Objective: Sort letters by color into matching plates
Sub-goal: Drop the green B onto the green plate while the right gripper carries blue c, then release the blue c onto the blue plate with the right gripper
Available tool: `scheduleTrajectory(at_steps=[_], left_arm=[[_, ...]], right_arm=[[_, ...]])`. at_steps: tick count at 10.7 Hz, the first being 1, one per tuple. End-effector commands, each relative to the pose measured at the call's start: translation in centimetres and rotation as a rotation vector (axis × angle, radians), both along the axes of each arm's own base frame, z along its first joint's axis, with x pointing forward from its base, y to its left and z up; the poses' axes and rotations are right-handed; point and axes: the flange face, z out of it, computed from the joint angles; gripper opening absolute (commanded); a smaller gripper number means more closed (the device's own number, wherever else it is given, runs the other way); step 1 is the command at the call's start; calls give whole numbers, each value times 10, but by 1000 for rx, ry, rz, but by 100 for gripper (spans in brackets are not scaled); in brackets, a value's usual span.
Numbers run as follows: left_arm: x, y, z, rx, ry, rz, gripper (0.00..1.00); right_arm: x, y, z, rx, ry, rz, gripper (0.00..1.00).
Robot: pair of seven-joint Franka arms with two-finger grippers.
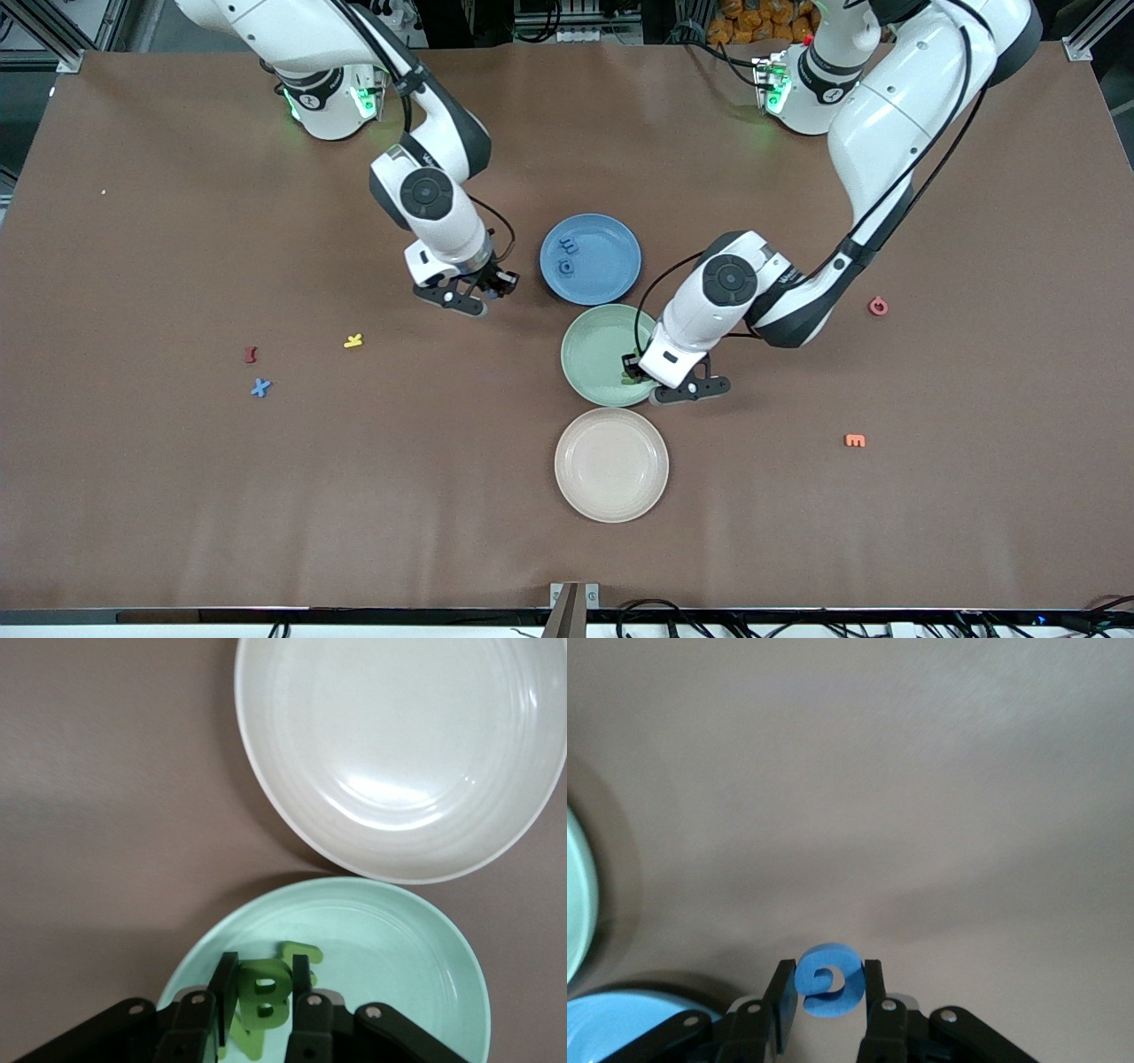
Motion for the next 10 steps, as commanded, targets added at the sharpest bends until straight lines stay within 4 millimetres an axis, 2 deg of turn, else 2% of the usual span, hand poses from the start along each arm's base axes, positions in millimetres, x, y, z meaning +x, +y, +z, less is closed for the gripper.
scheduleTrajectory(at_steps=[1,3,5,6,7,8,9,10], left_arm=[[1,-22,-12,15,-17,24,0],[-6,-30,-17,13,-5,35,0],[-13,-41,-16,7,2,61,0],[-16,-46,-14,3,5,78,0],[-16,-46,-14,0,8,101,15],[-14,-46,-10,0,2,102,77],[-13,-46,-7,4,-9,95,100],[-12,-45,-4,7,-11,96,100]], right_arm=[[-11,51,-10,22,27,-37,23],[-25,85,-13,33,32,-41,23],[-41,111,-17,43,41,-27,23],[-46,115,-26,39,53,-24,25],[-54,123,-30,38,58,-9,25],[-55,124,-34,37,65,-10,30],[-54,124,-35,37,69,-28,67],[-54,124,-35,32,71,-55,100]])
